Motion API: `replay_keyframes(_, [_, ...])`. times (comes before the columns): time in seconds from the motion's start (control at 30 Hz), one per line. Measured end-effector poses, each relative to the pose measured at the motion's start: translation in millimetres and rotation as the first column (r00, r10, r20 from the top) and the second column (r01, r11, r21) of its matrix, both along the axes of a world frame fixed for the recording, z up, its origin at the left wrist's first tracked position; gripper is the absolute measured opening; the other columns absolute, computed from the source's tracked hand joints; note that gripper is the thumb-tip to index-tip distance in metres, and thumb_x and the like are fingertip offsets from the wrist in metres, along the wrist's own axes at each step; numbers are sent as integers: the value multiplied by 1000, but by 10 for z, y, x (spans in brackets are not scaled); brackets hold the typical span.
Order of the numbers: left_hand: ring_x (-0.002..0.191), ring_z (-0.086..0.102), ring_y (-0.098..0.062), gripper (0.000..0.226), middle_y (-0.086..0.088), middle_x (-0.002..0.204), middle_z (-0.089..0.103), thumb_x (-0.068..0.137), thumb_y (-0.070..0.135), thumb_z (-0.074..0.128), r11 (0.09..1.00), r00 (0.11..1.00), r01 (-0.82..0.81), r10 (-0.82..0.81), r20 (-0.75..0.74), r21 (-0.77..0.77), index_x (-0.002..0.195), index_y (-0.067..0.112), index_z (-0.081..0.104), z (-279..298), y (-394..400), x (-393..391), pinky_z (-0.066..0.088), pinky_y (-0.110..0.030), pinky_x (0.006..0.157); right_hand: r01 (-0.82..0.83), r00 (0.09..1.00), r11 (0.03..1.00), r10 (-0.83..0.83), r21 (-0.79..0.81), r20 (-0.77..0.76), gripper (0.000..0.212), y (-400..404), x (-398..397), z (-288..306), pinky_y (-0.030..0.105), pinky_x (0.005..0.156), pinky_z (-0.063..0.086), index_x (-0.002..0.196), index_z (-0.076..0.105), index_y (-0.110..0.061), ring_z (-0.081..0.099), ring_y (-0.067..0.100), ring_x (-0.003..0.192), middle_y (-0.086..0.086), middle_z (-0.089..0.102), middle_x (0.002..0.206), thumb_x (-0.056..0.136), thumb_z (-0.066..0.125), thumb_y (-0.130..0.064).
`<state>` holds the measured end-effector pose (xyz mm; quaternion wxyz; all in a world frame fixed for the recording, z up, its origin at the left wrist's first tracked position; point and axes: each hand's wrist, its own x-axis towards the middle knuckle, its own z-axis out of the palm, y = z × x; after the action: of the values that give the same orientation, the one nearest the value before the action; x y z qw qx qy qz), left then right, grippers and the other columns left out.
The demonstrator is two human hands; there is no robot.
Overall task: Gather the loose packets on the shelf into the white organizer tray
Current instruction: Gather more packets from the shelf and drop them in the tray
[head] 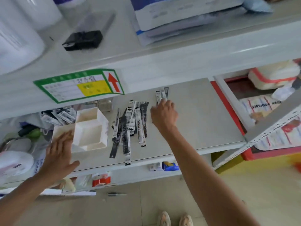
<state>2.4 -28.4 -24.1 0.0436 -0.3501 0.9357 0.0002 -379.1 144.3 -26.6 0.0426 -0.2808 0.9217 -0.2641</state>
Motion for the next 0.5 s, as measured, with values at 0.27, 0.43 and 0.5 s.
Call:
replay_keyframes(0.27, [142, 37, -56, 120, -27, 159, 37, 52, 24, 99, 1000, 1000, -19, 19, -7, -19, 151, 0, 36, -104, -39, 20, 36, -71, 107, -96, 992, 988, 86, 119, 90, 63, -507, -399, -164, 41, 103, 48, 146, 39, -2, 50, 30, 124, 17, 50, 138, 98, 58, -38])
replay_keyframes(0.43, [140, 40, -49, 93, -22, 158, 37, 65, 51, 61, 997, 999, 1, -4, -36, -73, 142, 3, 41, -123, -27, 19, 36, -60, 108, -200, 974, 978, 192, 59, 120, 47, -521, -20, -251, 37, 79, 49, 135, 43, -7, 59, 30, 103, 15, 58, 119, 92, 59, -14])
replay_keyframes(0.5, [139, 41, -47, 90, -20, 158, 38, 66, 54, 54, 996, 997, -15, 8, -81, -85, 139, 3, 43, -132, -2, -8, 35, -56, 108, -127, 985, 990, 120, 58, 122, 41, -435, 74, -305, 38, 82, 49, 131, 47, -4, 57, 31, 108, 16, 56, 121, 93, 56, -18])
